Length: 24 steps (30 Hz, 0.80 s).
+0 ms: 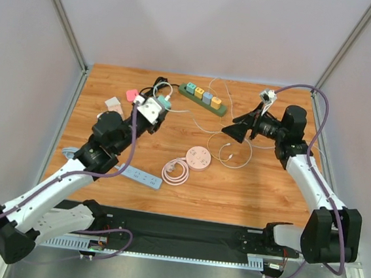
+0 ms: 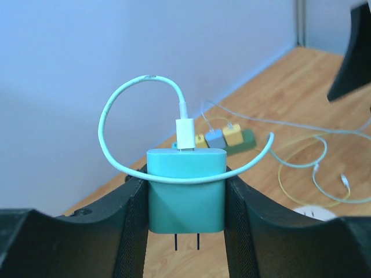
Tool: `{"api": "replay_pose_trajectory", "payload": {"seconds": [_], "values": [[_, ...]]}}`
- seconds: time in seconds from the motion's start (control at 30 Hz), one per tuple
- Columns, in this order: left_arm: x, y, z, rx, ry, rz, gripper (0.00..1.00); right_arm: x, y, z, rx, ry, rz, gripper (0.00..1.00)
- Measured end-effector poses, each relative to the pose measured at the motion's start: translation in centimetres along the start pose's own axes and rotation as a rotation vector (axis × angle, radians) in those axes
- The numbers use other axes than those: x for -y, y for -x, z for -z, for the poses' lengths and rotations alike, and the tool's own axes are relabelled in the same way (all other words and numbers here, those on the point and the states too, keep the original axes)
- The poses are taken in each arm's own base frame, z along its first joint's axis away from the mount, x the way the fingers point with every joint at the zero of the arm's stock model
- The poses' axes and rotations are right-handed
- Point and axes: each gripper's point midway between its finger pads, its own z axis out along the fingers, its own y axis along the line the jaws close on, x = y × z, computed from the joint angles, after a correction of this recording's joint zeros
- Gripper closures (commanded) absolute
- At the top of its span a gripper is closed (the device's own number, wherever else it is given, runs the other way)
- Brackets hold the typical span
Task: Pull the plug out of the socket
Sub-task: Place the plug at the corner of the board.
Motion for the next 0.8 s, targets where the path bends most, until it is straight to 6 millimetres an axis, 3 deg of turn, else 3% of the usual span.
{"api": "replay_pose_trajectory", "payload": {"seconds": [0.2, 0.43, 0.6, 0.8], "values": [[-6.2, 9.1, 2.1, 0.129, 0.163, 0.072, 1.00, 1.4, 0.9, 0.5, 0.038, -0.062, -0.029, 0.00], [-10.0, 16.2, 4.9, 0.228, 0.249, 0.093, 1.00, 1.7, 0.6, 0.2, 0.033, -0.047, -0.038, 0.00], [-10.9, 18.2, 5.8, 0.244, 0.263, 0.099, 1.00, 1.8, -0.5, -0.5, -0.003, -0.003, -0.041, 0.00], [-10.7, 17.6, 5.7, 0.203, 0.249, 0.113, 1.00, 0.5, -2.9, -3.1, -0.104, -0.005, 0.132, 0.00]]}}
